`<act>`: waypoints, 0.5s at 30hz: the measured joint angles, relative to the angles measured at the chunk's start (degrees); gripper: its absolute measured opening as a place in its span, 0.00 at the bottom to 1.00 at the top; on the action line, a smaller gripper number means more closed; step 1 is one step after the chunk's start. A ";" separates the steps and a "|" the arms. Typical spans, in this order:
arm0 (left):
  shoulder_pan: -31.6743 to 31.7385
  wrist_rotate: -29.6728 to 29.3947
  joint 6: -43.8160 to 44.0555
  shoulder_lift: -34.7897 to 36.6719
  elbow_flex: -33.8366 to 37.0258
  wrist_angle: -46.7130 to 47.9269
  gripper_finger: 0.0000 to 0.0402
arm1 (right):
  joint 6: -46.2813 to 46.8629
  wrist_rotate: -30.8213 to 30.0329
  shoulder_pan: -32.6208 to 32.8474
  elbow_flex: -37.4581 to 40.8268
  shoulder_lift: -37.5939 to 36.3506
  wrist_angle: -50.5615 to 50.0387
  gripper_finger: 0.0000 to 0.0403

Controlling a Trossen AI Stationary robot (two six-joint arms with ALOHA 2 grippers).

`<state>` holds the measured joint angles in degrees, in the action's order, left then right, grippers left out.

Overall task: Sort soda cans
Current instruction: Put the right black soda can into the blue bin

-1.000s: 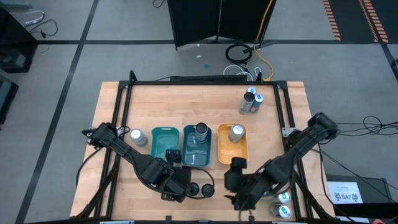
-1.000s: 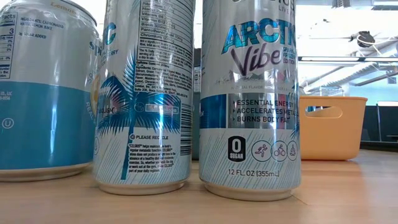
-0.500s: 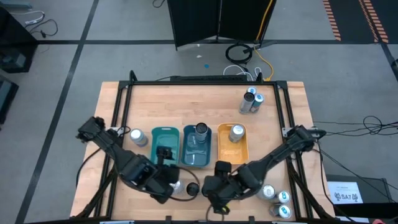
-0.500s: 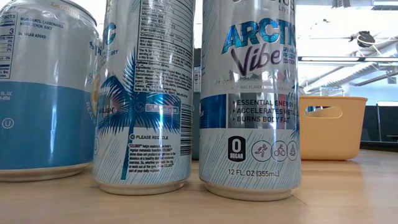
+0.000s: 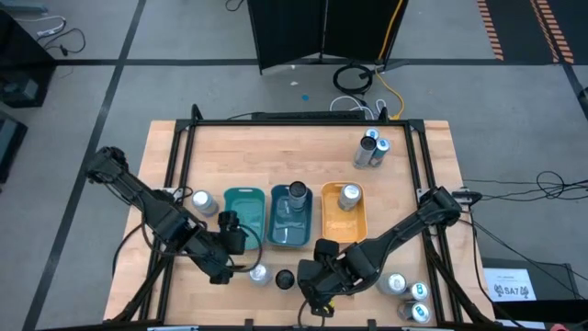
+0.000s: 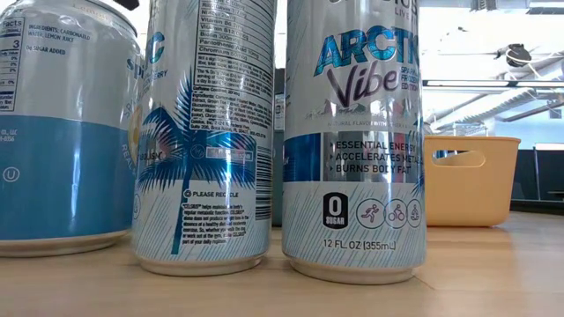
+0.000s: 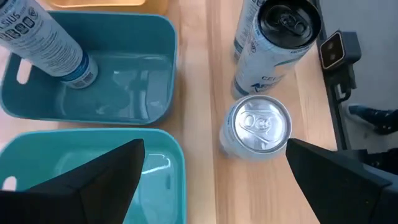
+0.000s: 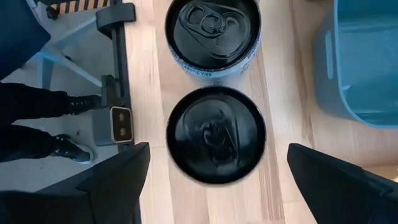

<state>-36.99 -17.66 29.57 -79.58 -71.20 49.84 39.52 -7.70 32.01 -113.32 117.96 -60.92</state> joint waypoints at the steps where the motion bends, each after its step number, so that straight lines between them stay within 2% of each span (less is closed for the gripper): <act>1: 0.00 0.04 0.12 0.29 0.44 -0.17 1.00 | -0.05 0.05 -0.07 0.00 0.27 0.25 0.93; 15: 0.06 0.08 -0.67 0.39 0.59 0.18 1.00 | -4.19 -0.91 -1.20 0.02 3.69 1.03 0.93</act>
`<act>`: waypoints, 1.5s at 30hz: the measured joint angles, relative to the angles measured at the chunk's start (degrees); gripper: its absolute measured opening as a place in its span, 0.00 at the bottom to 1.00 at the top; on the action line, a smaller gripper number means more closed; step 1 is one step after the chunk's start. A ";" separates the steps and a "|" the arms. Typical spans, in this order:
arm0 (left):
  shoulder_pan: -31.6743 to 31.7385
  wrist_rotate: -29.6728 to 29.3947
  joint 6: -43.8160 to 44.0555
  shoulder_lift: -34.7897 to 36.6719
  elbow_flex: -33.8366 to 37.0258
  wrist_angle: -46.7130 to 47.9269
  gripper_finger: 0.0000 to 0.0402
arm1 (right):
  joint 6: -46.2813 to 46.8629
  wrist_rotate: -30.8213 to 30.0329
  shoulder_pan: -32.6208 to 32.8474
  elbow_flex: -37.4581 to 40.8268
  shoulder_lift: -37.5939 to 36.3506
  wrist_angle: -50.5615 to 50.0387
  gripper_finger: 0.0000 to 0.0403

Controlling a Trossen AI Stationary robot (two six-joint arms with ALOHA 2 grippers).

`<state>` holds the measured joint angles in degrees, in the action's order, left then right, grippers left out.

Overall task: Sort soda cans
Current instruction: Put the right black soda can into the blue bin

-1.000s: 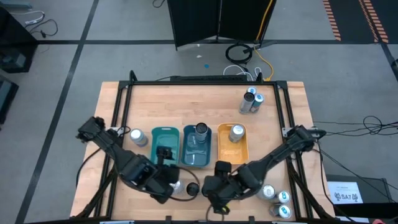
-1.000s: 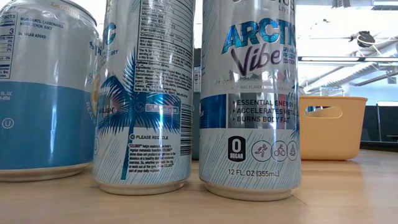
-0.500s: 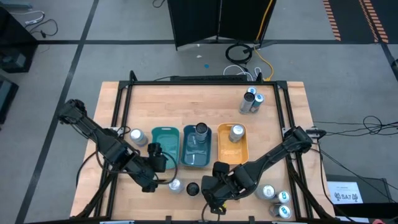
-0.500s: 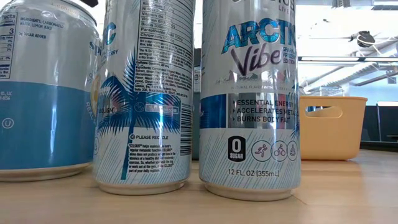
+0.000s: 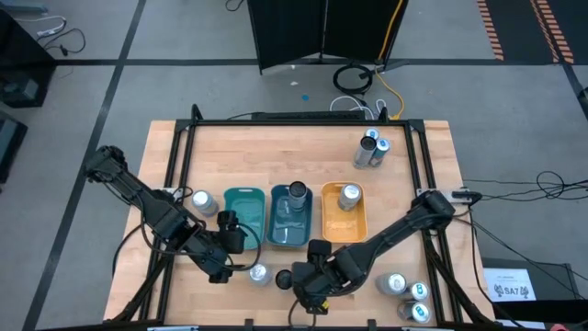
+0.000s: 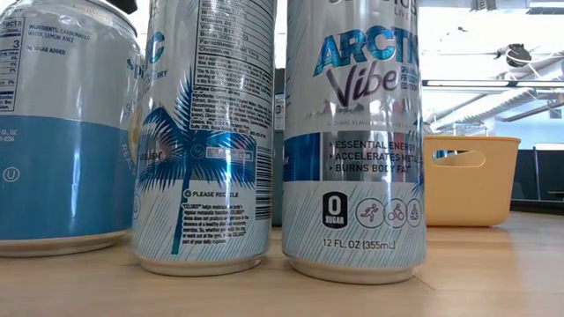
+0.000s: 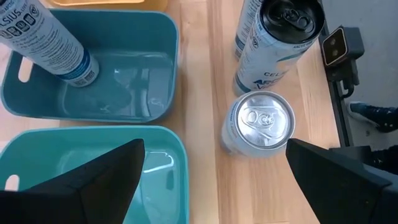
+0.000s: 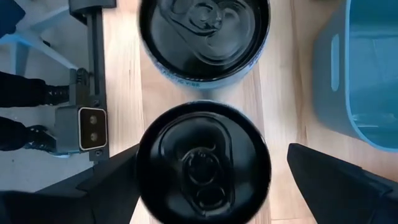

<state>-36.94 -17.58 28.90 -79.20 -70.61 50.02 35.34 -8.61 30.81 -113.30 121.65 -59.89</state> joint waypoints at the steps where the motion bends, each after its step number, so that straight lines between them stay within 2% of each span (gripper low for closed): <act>1: 0.07 0.00 -0.67 0.00 -0.02 0.00 1.00 | 0.22 0.03 -0.13 0.00 0.21 -0.02 0.93; 7: 0.23 0.02 -1.25 0.00 0.00 0.04 1.00 | 0.41 1.49 -0.66 0.00 0.28 -0.74 0.88; 16: 1.93 -0.15 -2.81 -0.02 -0.01 0.22 1.00 | 0.58 2.96 -1.09 0.00 -0.10 -5.01 0.58; 23: 3.66 -0.33 -4.08 -0.07 0.00 0.24 1.00 | 2.09 0.74 -1.97 -2.67 -2.83 -12.77 0.58; 34: 5.12 -0.31 -4.36 -0.07 -0.01 0.44 1.00 | 4.01 -7.28 -5.58 -14.95 -4.59 -23.31 0.59; 37: 5.10 -0.30 -4.35 -0.07 0.00 0.44 1.00 | 4.08 -8.68 -7.70 -15.67 -4.53 -23.71 0.59; 45: 5.10 -0.28 -4.34 -0.07 -0.02 0.66 1.00 | 3.61 -7.62 -13.24 -15.68 -3.80 -22.28 0.60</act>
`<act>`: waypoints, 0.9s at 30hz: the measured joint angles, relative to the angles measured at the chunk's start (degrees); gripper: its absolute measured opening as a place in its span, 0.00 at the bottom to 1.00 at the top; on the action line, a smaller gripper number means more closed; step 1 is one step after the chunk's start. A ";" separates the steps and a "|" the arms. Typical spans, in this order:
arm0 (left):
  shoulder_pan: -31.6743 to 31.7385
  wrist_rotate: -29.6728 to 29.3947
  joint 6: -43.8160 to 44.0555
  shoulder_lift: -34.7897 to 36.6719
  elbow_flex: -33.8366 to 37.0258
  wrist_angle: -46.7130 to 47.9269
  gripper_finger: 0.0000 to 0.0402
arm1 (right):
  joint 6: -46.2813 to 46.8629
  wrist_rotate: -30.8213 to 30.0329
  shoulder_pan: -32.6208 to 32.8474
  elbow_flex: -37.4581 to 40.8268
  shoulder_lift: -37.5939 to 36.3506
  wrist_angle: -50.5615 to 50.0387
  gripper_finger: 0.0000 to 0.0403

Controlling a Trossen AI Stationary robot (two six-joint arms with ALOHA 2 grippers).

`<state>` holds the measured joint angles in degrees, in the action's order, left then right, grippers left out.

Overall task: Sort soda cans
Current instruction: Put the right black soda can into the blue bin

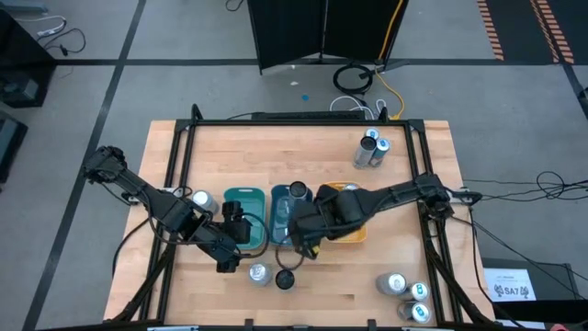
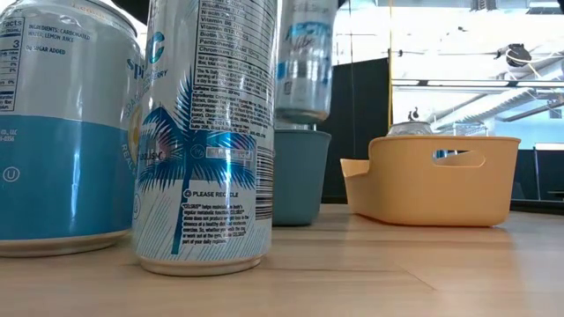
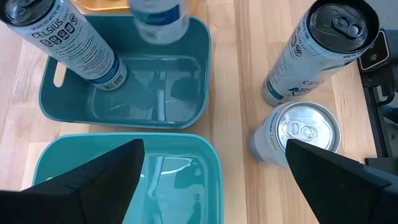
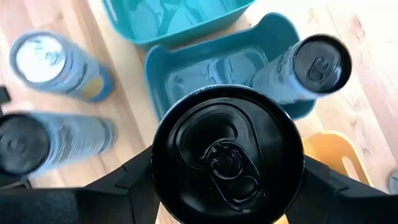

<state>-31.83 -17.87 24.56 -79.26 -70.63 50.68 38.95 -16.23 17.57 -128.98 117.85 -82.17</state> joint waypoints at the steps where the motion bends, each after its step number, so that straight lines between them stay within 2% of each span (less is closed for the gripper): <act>1: 0.00 0.00 0.00 0.00 0.00 0.00 1.00 | -0.58 0.02 -0.54 0.03 0.01 1.08 0.60; 6: 0.00 0.02 0.00 0.00 0.00 0.02 1.00 | -2.18 0.23 -2.85 0.65 0.01 4.29 0.60; 10: 0.00 0.04 0.00 0.00 0.00 0.04 1.00 | -2.24 2.95 -3.81 4.71 0.12 5.92 0.61; 21: 0.00 0.24 -0.68 0.00 0.00 0.11 1.00 | -2.83 4.65 -5.36 14.89 0.07 13.16 0.61; 27: 0.00 0.24 -0.76 0.00 0.00 0.09 1.00 | -4.04 5.14 -6.25 17.62 0.10 16.13 0.61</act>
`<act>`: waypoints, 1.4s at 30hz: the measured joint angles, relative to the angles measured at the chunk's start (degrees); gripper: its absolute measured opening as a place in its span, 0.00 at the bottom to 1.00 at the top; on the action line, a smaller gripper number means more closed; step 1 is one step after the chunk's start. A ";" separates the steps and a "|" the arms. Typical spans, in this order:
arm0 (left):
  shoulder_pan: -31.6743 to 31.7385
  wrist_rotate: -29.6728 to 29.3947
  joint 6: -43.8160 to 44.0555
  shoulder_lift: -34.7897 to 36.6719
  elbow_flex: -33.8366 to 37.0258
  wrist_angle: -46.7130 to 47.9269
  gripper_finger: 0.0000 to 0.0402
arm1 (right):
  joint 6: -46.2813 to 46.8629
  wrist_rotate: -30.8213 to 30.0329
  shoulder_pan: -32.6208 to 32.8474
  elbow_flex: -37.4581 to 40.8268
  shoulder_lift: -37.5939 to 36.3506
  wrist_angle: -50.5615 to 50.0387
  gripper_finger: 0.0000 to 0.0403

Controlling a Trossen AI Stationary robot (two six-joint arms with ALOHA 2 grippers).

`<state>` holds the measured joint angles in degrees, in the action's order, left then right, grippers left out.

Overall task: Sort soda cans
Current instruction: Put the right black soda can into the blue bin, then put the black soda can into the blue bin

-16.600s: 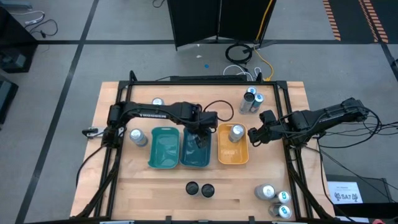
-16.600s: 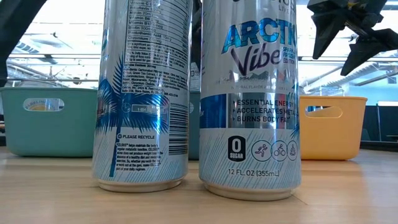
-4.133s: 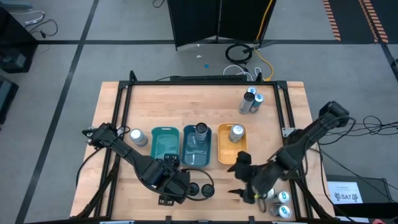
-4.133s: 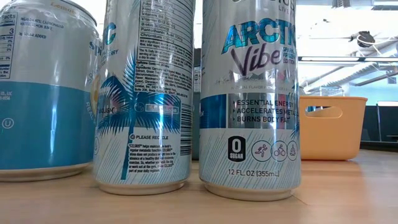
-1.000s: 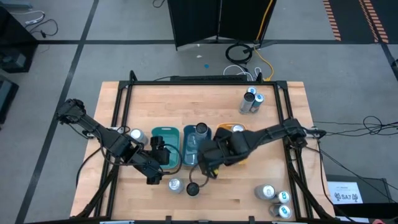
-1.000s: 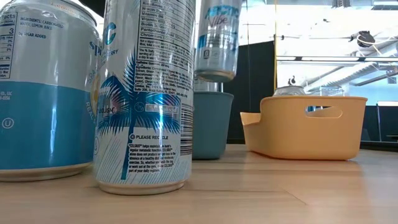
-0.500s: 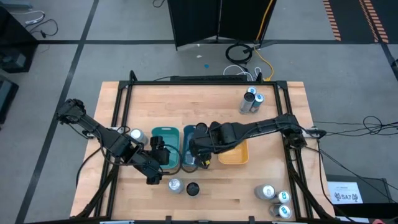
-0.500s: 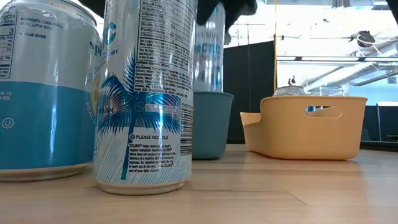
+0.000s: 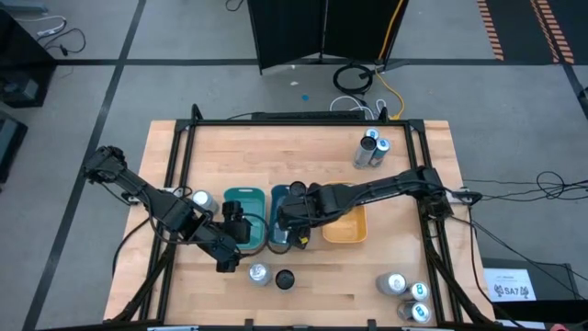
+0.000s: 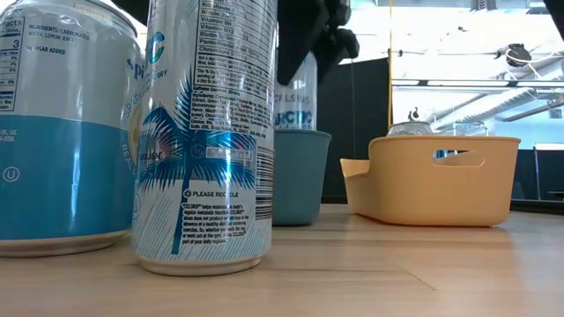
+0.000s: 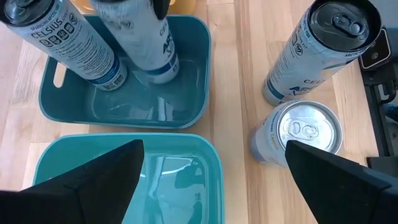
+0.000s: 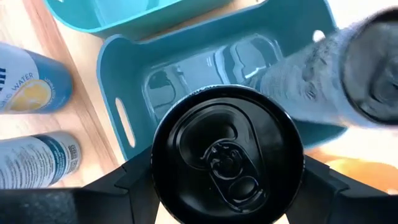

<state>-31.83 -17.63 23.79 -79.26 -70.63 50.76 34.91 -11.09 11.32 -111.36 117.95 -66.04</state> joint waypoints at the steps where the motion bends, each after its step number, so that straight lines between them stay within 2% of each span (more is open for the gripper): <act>1: 0.00 -0.01 0.00 0.00 0.00 0.00 1.00 | -0.09 0.09 -0.20 0.27 0.01 0.54 0.61; 7: 0.03 -0.02 -0.11 0.00 0.00 -0.04 1.00 | 0.14 1.93 -1.15 3.36 -0.02 1.94 0.62; 18: 0.00 -0.03 -0.13 0.00 0.00 -0.33 1.00 | -0.03 2.29 -1.15 4.16 -0.07 4.15 0.74; 30: 0.00 0.66 1.30 0.00 0.00 -0.85 1.00 | 0.62 2.25 -1.15 4.14 -2.30 3.36 0.75; 42: -0.07 0.94 1.38 0.00 -0.02 -0.94 1.00 | 5.10 2.06 0.50 4.11 -9.95 0.74 0.75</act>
<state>-31.90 -16.69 25.17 -79.26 -70.65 49.82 40.00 -9.04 11.82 -107.24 108.00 -65.29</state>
